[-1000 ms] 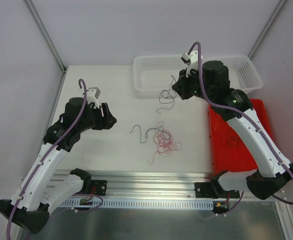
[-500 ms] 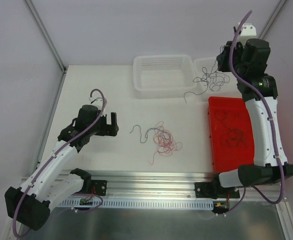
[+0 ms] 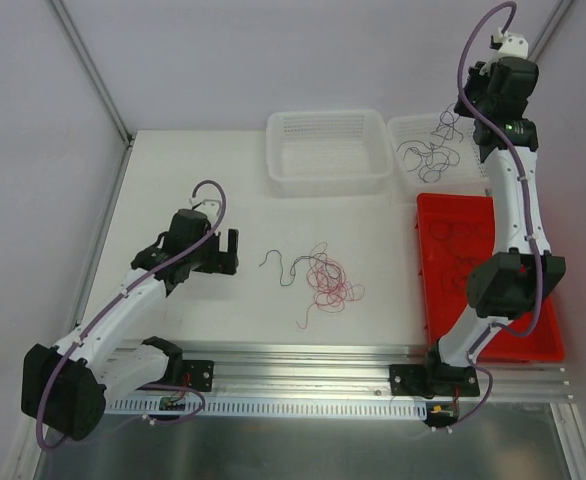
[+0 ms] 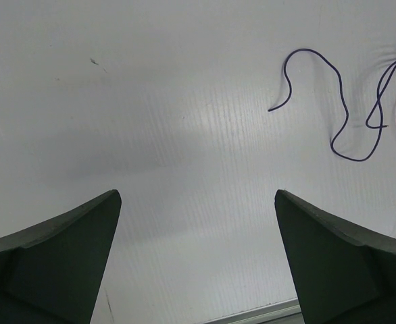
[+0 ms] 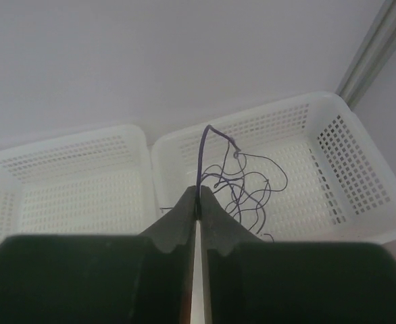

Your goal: Untangle the cables

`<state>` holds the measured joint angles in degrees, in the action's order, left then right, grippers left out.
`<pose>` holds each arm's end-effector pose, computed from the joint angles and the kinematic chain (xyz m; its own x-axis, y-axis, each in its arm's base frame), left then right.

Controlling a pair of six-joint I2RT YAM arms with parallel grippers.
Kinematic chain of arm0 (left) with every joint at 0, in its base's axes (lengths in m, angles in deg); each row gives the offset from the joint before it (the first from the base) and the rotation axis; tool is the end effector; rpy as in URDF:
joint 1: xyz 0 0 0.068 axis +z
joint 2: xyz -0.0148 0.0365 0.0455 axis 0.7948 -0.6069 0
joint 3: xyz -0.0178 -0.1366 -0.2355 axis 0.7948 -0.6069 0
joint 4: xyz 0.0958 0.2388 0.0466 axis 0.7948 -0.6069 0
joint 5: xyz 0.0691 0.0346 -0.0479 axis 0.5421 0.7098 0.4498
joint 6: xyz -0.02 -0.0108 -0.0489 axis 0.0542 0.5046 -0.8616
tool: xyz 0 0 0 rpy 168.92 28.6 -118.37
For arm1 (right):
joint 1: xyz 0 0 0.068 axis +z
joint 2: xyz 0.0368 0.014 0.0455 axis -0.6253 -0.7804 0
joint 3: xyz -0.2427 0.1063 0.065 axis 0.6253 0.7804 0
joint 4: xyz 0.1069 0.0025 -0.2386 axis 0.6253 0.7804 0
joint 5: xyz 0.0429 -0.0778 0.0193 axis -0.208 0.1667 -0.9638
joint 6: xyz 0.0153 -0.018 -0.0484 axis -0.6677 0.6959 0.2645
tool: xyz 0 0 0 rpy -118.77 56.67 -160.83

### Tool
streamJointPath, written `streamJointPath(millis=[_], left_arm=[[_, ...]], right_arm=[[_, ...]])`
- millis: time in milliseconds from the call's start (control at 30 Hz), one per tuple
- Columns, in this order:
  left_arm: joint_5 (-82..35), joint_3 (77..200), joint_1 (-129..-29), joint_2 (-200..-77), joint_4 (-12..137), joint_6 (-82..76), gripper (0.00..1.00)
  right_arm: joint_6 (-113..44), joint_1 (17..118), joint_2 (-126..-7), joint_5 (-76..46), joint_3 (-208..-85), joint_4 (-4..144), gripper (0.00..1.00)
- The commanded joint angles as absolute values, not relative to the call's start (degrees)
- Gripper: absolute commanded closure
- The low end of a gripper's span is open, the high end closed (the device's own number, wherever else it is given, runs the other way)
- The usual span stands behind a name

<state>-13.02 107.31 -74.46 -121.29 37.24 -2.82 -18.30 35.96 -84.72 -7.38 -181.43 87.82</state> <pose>0.2015 -0.0792 0.2527 -0.6514 0.0555 -0.7567 0.2234 0.9671 -0.1214 0.3969 -0.0189 0.4709 -0.1202 -0.1624 -0.9794 0.0252 0.9857 -0.1666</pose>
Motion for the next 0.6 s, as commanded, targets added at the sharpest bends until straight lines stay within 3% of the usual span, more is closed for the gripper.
streamJointPath(millis=[0, 133, 233, 267, 367, 567], left_arm=[[-12.9, 108.4, -75.0, -122.4, 38.9, -1.7, 0.01], [-14.2, 108.5, -75.0, -123.9, 38.9, -1.7, 0.01], [-14.2, 108.5, -75.0, -124.3, 38.9, -1.7, 0.01], [-14.2, 108.7, -75.0, -124.4, 39.0, -1.7, 0.01], [-14.6, 108.8, -75.0, -124.6, 39.1, -1.8, 0.01], [-17.2, 109.2, -75.0, -125.1, 38.9, -2.4, 0.01]], right_arm=[[-17.4, 34.7, -89.4, -1.9, -185.4, 82.5, 0.92], [-18.6, 32.9, -96.7, 0.2, -187.4, 82.6, 0.91], [-20.5, 32.0, -99.6, 1.7, -186.9, 83.7, 0.67], [-20.9, 32.0, -99.1, 2.4, -186.3, 84.1, 0.53], [-22.5, 32.0, -96.5, 0.9, -183.0, 85.4, 0.39], [-26.5, 34.1, -82.4, -0.4, -166.6, 90.4, 0.33]])
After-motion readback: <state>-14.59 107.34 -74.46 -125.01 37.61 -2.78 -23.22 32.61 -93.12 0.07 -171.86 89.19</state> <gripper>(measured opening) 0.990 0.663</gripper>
